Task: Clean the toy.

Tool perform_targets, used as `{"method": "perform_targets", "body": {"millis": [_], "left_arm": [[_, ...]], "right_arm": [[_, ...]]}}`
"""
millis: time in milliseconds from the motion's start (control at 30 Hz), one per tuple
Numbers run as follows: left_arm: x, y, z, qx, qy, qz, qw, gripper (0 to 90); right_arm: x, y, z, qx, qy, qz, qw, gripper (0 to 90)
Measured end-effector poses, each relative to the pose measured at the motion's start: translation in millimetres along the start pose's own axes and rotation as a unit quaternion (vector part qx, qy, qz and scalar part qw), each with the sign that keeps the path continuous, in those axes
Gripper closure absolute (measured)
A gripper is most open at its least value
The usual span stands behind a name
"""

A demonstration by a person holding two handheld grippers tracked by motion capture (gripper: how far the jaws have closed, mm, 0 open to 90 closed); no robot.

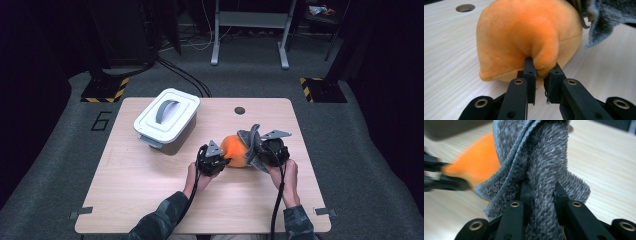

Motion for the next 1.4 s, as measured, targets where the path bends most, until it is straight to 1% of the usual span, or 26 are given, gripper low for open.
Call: {"method": "perform_targets", "body": {"millis": [33,67,100,167,200,267,300,333,367,400,433,500,533,567,633,667,733,800,933,1000,1067,1100,1133,1167,1300,1400], "left_arm": [[0.0,0.0,0.0,0.000,0.000,0.000,1.0000,80.7],[-2.7,-3.8,-1.9,-0.012,0.005,-0.003,0.9999,80.7],[-4.0,-5.4,-2.5,-0.024,0.008,-0.005,0.9997,80.7],[-5.7,-6.7,-2.9,-0.026,0.009,-0.004,0.9996,80.7],[-7.3,-7.4,-3.0,-0.028,0.008,-0.003,0.9996,80.7],[-7.3,-7.0,-1.8,-0.028,0.006,-0.004,0.9996,80.7],[-7.0,-6.9,-1.1,-0.032,0.002,-0.005,0.9995,80.7],[-6.5,-6.9,-0.6,-0.035,0.001,-0.005,0.9994,80.6],[-5.8,-7.4,0.0,-0.027,0.003,-0.002,0.9996,80.6],[-5.8,-7.4,0.0,-0.027,0.003,-0.002,0.9996,80.6],[-5.2,-7.8,-1.3,-0.029,0.003,-0.003,0.9996,80.5],[-4.3,-8.1,-3.3,-0.023,0.004,-0.002,0.9997,80.5],[-3.5,-7.9,-4.0,-0.025,0.004,0.000,0.9997,80.5],[-1.5,-5.8,-4.0,-0.021,-0.005,0.005,0.9997,80.4],[-1.2,-4.8,-2.9,-0.023,-0.005,0.007,0.9997,80.4],[0.2,-2.2,-0.8,-0.025,-0.011,0.009,0.9996,80.4],[0.4,-1.7,-0.2,-0.023,-0.012,0.012,0.9996,80.5],[2.1,-1.4,-0.5,-0.014,-0.019,0.016,0.9996,80.5],[2.7,-1.3,-0.8,-0.015,-0.020,0.017,0.9996,80.5],[2.7,-1.1,0.4,-0.014,-0.019,0.018,0.9996,80.5],[3.2,-0.7,1.3,-0.017,-0.022,0.016,0.9995,80.5],[3.3,-0.4,1.8,-0.018,-0.020,0.016,0.9995,80.5],[3.5,-0.2,1.9,-0.018,-0.020,0.016,0.9995,80.5],[3.7,-0.3,1.9,-0.018,-0.019,0.016,0.9995,80.5],[3.9,-0.3,2.3,-0.021,-0.017,0.014,0.9995,80.5],[4.3,0.0,2.5,-0.024,-0.018,0.014,0.9994,80.5]], "right_arm": [[0.0,0.0,0.0,0.000,0.000,0.000,1.0000,75.8],[-4.4,-6.1,10.5,-0.009,-0.013,-0.009,0.9998,75.7],[-5.7,-7.8,13.7,-0.014,-0.019,-0.011,0.9997,75.7],[-6.1,-9.8,17.8,-0.020,-0.020,-0.015,0.9995,75.5],[-5.0,-12.0,22.9,-0.030,-0.024,-0.019,0.9991,75.4],[-4.3,-12.5,24.8,-0.024,-0.019,-0.015,0.9994,75.4],[-4.1,-13.2,23.8,-0.030,-0.024,-0.018,0.9991,75.4],[-7.0,-15.9,25.0,-0.024,-0.026,-0.027,0.9990,75.5],[-9.4,-17.7,26.2,-0.027,-0.030,-0.034,0.9986,75.6],[-9.4,-17.7,26.2,-0.027,-0.030,-0.034,0.9986,75.6],[-10.6,-20.2,32.7,-0.036,-0.037,-0.034,0.9981,75.5],[-8.4,-20.0,36.5,-0.037,-0.038,-0.031,0.9981,75.5],[-4.0,-18.5,39.5,-0.041,-0.034,-0.020,0.9984,75.6],[6.2,-13.5,41.3,-0.051,-0.028,-0.006,0.9983,75.7],[9.8,-11.4,40.7,-0.053,-0.026,-0.005,0.9982,75.8],[13.9,-8.2,39.4,-0.045,-0.027,-0.003,0.9986,76.1],[14.3,-7.6,38.7,-0.046,-0.029,-0.003,0.9985,76.2],[16.0,-5.6,36.6,-0.041,-0.027,-0.002,0.9988,76.3],[16.4,-5.7,32.5,-0.046,-0.020,-0.002,0.9987,76.3],[15.5,-5.1,31.1,-0.042,-0.018,0.000,0.9989,76.3],[14.2,-3.0,25.8,-0.042,-0.011,0.000,0.9991,76.3],[13.0,0.5,19.3,-0.032,-0.007,0.002,0.9995,76.3],[13.0,0.5,19.3,-0.032,-0.007,0.002,0.9995,76.3],[11.9,4.4,12.7,-0.024,0.001,0.006,0.9997,76.3],[11.7,10.5,3.2,-0.017,0.011,0.011,0.9997,76.3],[13.5,20.9,-9.1,0.000,0.024,0.020,0.9995,76.4]]}}
Point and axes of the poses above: each handheld gripper's, and its own axes: x roughly forward along the jaws, y roughly out of its underside, z roughly to its left, the point moved 3 cm from there along x, roughly forward along the jaws, and after that the axes turned 15 degrees about -z, right-handed, at the moved point
